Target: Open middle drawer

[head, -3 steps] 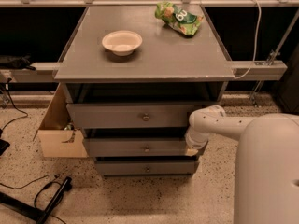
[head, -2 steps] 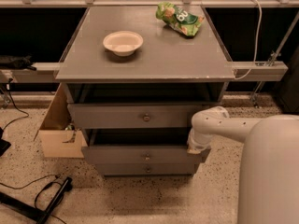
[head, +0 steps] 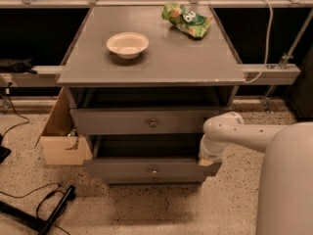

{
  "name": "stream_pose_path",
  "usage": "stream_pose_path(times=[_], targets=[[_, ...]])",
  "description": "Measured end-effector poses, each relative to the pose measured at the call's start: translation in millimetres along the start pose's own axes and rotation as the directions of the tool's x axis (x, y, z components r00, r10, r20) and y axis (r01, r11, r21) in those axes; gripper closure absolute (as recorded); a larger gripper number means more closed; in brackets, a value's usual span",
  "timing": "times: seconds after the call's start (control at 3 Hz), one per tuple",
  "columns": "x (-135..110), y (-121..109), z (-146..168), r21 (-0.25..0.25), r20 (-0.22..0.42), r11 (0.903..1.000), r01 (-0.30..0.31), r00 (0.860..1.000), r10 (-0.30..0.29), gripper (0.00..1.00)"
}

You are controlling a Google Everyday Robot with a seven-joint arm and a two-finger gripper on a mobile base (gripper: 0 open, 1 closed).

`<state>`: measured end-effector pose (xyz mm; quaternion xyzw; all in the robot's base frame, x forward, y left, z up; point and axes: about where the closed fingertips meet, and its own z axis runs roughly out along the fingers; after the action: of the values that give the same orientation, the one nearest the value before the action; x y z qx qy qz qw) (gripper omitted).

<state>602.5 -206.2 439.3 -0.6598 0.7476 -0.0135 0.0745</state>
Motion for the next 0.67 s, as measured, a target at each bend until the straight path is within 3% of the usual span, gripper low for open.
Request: stream_pose_path(times=[0.67], targets=[[10.0,9.4,-10.2,-0.010,-0.016,0.9997,-0.022,1.000,0.022,0.97]])
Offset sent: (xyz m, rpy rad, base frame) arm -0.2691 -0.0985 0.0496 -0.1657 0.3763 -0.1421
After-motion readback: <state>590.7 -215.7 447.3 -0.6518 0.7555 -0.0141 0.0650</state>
